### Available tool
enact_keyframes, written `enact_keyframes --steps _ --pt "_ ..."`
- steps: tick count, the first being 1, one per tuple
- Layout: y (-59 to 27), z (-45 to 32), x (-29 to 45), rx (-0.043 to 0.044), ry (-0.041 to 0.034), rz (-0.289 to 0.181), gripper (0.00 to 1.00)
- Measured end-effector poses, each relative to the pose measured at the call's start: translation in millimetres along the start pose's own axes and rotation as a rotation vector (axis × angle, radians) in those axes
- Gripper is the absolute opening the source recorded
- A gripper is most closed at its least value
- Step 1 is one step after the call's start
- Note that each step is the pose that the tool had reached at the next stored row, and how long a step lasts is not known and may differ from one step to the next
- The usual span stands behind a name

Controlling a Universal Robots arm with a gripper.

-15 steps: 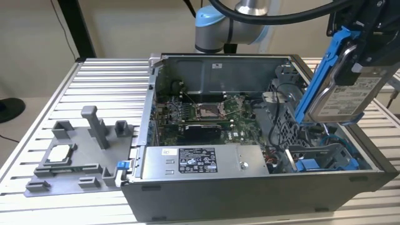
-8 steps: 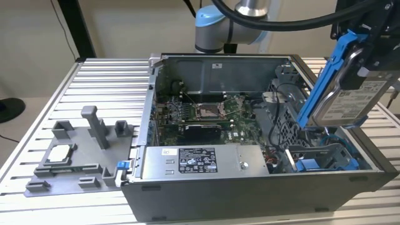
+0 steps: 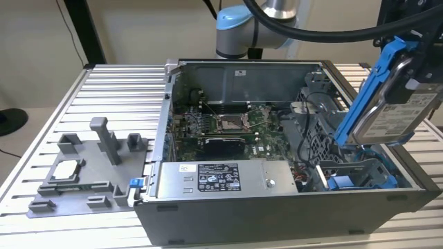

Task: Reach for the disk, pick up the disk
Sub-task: 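Pick up the disk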

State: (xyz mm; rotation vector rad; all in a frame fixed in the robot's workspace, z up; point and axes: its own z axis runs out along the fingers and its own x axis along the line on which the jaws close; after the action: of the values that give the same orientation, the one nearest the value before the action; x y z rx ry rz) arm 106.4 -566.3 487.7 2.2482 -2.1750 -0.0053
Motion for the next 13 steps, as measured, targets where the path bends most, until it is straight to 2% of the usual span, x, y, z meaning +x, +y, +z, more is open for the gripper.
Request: enact_keyframes --steps 7,13 --pt "-3.0 0.1 6.3 0.0000 0.0000 -0.003 0.00" --pt "-3.5 0.2 6.6 0.0000 0.0000 -0.003 0.00"
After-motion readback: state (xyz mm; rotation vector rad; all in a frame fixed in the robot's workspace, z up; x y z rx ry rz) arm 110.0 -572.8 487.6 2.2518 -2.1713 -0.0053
